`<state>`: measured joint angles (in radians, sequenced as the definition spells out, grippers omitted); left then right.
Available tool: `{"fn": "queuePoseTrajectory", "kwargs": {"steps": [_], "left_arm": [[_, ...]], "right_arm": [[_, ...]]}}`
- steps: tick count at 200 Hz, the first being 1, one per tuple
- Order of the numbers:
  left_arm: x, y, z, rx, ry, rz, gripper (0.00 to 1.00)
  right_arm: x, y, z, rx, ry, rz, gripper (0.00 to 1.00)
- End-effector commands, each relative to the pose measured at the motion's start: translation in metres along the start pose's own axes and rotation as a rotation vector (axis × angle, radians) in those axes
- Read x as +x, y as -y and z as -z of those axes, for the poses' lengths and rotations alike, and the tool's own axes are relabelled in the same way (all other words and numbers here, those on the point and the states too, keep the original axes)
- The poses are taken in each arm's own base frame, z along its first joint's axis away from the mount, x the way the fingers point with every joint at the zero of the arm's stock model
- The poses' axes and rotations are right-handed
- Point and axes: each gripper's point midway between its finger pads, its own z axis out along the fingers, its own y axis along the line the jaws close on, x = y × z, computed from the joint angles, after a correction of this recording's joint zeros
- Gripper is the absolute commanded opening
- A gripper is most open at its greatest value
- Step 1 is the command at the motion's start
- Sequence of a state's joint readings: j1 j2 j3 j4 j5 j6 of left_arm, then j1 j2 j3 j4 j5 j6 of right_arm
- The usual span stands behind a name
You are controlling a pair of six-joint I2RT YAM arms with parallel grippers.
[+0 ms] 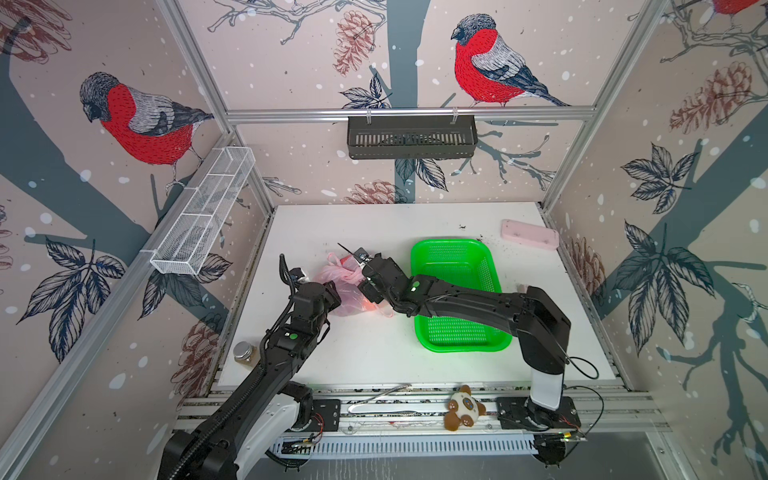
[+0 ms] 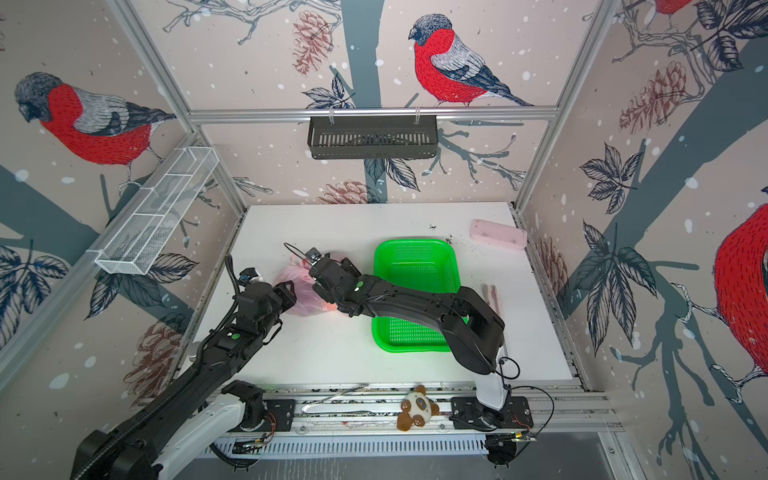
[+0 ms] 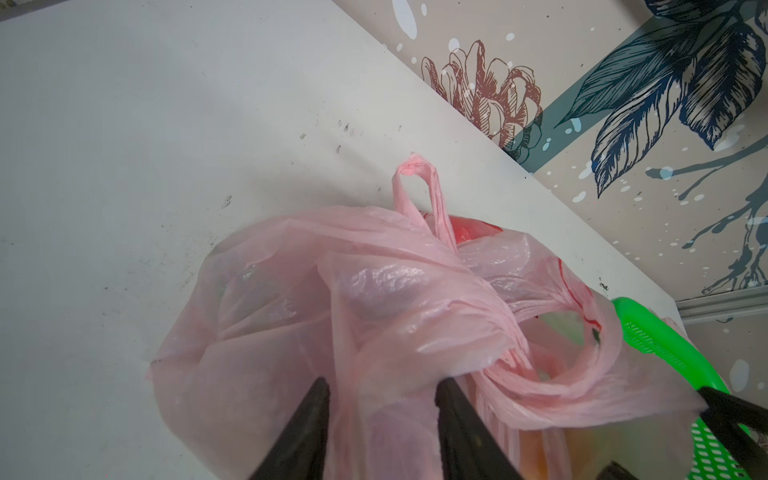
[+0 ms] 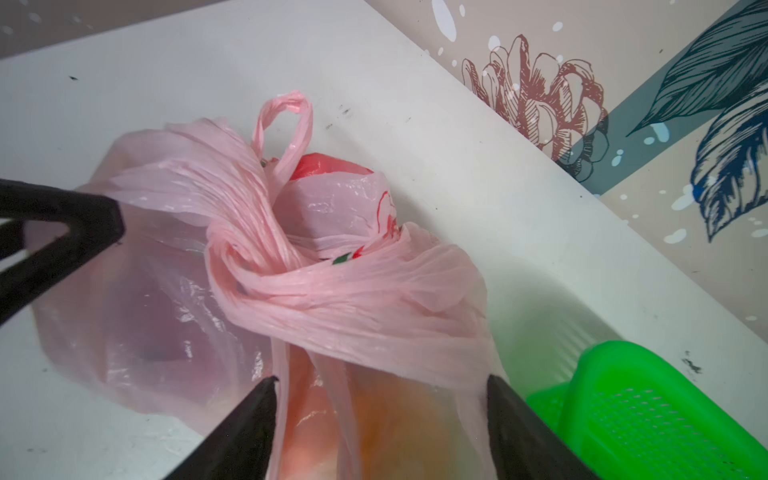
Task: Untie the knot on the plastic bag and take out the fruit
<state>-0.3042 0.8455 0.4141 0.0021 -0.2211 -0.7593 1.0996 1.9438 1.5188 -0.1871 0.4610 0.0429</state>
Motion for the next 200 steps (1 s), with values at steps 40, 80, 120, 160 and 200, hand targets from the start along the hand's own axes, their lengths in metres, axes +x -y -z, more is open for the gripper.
{"fn": "queuePoseTrajectory", "kwargs": {"steps": [40,80,120,160,200], "left_arm": [[-0.001,-0.004,0.004,-0.013,0.007,0.006,0.45],[-0.003,-0.01,0.008,-0.031,0.03,0.025,0.46],[-0.003,-0.018,0.011,-0.045,0.06,0.055,0.47],[-0.002,-0.021,0.012,-0.048,0.065,0.065,0.47],[0.003,-0.025,0.009,-0.06,0.054,0.058,0.47]], "right_arm": [[-0.007,-0.005,-0.01,0.118,-0.008,0.197,0.82],[-0.012,-0.015,-0.012,0.119,-0.008,0.273,0.91],[-0.011,-0.025,-0.004,0.089,-0.007,0.3,0.97],[-0.015,-0.026,-0.012,0.094,0.011,0.302,0.95],[-0.021,-0.029,-0.032,0.05,0.015,0.283,0.9]]}}
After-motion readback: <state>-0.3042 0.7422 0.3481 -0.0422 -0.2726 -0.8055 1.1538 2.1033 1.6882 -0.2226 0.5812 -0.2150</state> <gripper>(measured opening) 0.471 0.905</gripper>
